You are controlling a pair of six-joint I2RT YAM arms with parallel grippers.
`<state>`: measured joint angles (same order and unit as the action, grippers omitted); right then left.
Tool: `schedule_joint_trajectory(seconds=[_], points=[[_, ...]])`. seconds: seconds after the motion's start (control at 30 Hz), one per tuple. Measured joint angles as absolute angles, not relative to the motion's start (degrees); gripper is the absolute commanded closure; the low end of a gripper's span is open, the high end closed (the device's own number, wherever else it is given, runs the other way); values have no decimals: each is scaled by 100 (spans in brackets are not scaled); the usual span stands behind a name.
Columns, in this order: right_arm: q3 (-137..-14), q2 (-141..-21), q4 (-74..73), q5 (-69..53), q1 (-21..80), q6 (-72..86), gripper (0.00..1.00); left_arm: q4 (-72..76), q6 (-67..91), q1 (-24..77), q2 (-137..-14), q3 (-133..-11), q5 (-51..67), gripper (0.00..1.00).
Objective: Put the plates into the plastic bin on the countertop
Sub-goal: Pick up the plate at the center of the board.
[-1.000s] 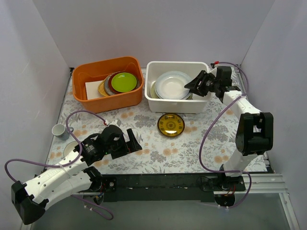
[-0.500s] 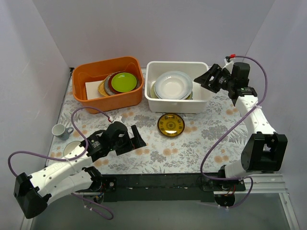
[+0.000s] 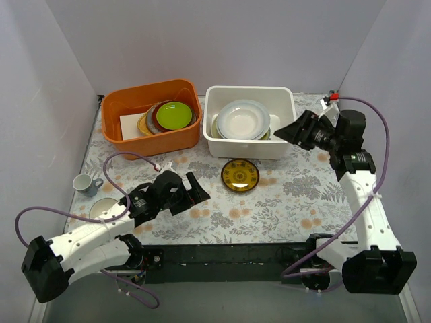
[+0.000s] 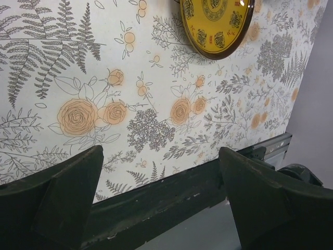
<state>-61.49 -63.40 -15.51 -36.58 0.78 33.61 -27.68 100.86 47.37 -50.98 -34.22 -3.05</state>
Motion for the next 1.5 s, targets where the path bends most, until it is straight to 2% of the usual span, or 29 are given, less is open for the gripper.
schedule_joint_trajectory(seconds=[0.2,0.23,0.57,0.83,1.0,1.13,1.2,1.47,1.5], points=[[-5019,-5201,-1756,-3760,75,3319,25,-2189,10237,4740,-5719,-3319,-294,14],[-4807,-5002,-1826,-3774,75,3323,25,-2078,10254,4740,-5835,-3317,-292,19],[-3194,-3621,-2222,-3872,75,3452,25,-797,10512,4748,-6980,-3262,-246,33],[-2596,-3022,-2517,-3929,75,3450,25,16,10547,4768,-8571,-3719,-102,35],[-2357,-2714,-2698,-3924,75,3444,26,554,10615,4790,-9045,-3964,-56,36],[-2158,-2582,-2735,-3924,75,3435,25,902,10731,4807,-9454,-4185,3,44],[-2080,-2543,-2773,-3927,75,3430,25,1090,10803,4814,-9636,-4272,14,56],[-1970,-2458,-2910,-3924,75,3420,26,1747,11279,4827,-10178,-4311,84,78],[-1968,-2458,-2912,-3924,75,3415,26,1817,11336,4831,-10224,-4307,102,83]])
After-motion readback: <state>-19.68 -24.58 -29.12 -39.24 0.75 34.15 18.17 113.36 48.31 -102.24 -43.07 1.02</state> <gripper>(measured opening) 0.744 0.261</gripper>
